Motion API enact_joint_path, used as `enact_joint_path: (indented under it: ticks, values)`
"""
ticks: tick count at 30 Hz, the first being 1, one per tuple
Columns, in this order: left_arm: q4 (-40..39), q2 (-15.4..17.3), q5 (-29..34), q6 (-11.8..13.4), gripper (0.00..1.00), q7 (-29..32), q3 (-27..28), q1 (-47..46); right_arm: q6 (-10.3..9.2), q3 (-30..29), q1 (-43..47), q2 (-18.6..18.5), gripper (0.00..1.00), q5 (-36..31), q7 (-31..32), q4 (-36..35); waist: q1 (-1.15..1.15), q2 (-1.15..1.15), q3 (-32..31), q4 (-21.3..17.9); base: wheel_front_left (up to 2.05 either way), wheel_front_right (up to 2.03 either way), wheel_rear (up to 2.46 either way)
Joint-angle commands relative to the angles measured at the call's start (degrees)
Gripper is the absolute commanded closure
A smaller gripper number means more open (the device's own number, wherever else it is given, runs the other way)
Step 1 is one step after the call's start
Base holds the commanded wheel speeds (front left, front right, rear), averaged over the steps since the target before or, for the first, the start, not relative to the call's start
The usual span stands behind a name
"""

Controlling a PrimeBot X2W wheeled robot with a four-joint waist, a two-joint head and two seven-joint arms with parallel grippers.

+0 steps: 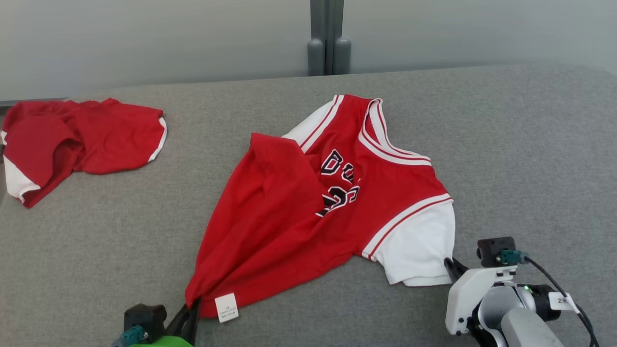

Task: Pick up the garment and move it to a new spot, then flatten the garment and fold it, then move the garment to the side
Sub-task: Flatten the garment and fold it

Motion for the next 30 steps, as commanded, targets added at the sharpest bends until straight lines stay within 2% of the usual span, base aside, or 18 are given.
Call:
enact_joint_path:
  ticks: [1, 5, 10, 16, 20, 23, 28, 30]
  values:
    - [-1.7, 0.2, -1.2, -0.1, 1.00, 0.5, 0.1, 1.0, 0.00, -0.4, 0.5, 0.0, 1.00, 3.1, -0.7, -1.1, 0.00, 0.00, -0.4, -0.1, 0.00, 0.00, 0.00]
    - [-10.1, -0.7, -6.2, -0.7, 1.00, 3.2, 0.9, 3.4, 0.00, -2.7, 1.9, 0.7, 1.00, 16.3, -1.5, -8.7, 0.00, 0.00, -1.5, -0.2, 0.00, 0.00, 0.00]
    - [-25.7, -1.5, -16.2, -1.2, 1.00, 8.0, 2.7, 7.2, 0.01, -8.7, 5.4, -0.7, 1.00, 32.6, 1.4, -26.7, 0.00, 0.00, -2.5, -1.4, 0.00, 0.00, 0.00]
    - [-44.6, -0.3, -28.2, -1.5, 1.00, 13.2, 4.9, 10.7, 0.01, -18.0, 8.4, -1.0, 1.00, 44.0, 7.0, -47.5, 0.00, 0.00, -3.3, -3.7, 0.00, 0.00, 0.00]
    - [-55.2, 0.2, -33.9, -1.1, 1.00, 16.6, 4.5, 11.8, 0.01, -22.7, 7.4, -0.2, 1.00, 49.2, 11.1, -58.4, 0.00, 0.00, -2.9, -5.5, 0.00, 0.00, 0.00]
    - [-61.5, 0.9, -36.1, -0.2, 1.00, 19.2, 4.1, 10.9, 0.01, -25.3, 5.0, 0.5, 1.00, 51.9, 14.4, -63.6, 0.00, 0.00, -2.0, -6.8, 0.00, 0.00, 0.00]
    - [-66.7, 2.8, -38.0, 1.7, 1.00, 24.0, 3.9, 6.2, 0.01, -29.6, -1.8, 0.7, 1.00, 51.3, 19.5, -65.3, 0.00, 0.00, 1.0, -8.1, 0.00, 0.00, 0.00]
    - [-66.9, 4.1, -38.1, 2.9, 1.00, 26.2, 4.8, 2.4, 0.01, -30.6, -5.7, 0.6, 1.00, 48.7, 21.6, -64.2, 0.00, 0.00, 3.6, -8.4, 0.00, 0.00, 0.00]
